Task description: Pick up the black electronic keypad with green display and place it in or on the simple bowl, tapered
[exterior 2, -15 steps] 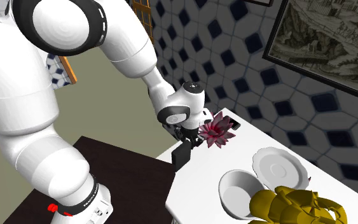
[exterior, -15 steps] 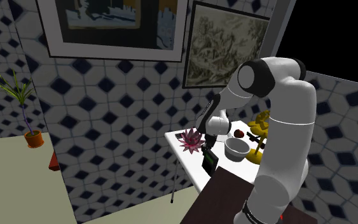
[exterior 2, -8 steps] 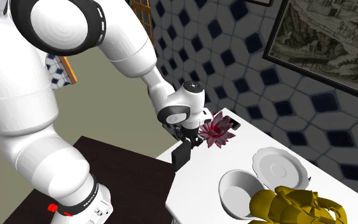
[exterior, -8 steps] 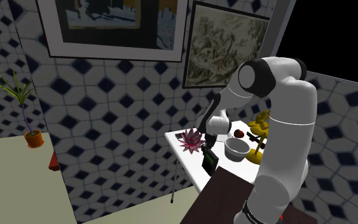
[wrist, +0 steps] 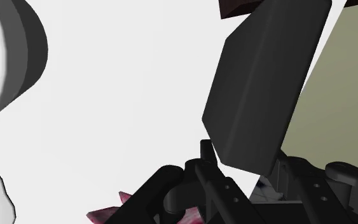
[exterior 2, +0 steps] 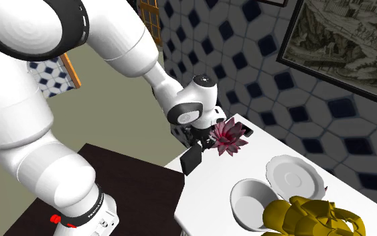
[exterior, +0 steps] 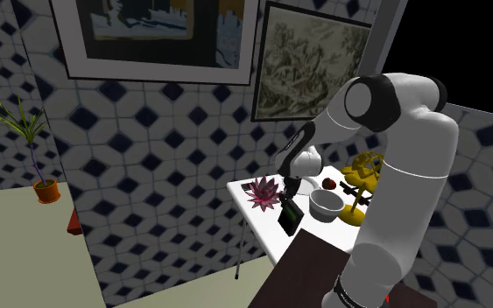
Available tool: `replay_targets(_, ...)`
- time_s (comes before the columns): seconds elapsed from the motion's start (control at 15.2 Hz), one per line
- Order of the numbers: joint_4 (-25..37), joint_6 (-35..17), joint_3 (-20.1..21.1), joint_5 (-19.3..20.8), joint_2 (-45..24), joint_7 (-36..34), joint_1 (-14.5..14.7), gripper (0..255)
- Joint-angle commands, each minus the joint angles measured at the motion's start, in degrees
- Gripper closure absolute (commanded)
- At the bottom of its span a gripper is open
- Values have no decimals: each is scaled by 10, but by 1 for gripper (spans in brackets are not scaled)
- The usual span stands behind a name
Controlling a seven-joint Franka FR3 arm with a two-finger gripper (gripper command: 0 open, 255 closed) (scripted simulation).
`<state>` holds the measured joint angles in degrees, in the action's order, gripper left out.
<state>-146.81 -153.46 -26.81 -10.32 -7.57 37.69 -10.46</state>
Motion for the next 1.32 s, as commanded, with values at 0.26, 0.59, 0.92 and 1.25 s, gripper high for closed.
replay_targets(0.26, 0, 48, -17, 63, 56, -47, 8, 255)
replay_targets(0.59, 5, 90, -19, 102, 99, -76, 6, 255)
replay_targets(0.92, 15, 134, -17, 131, 137, -98, 2, 255)
replay_targets(1.25, 28, 178, -11, 151, 171, -113, -3, 255)
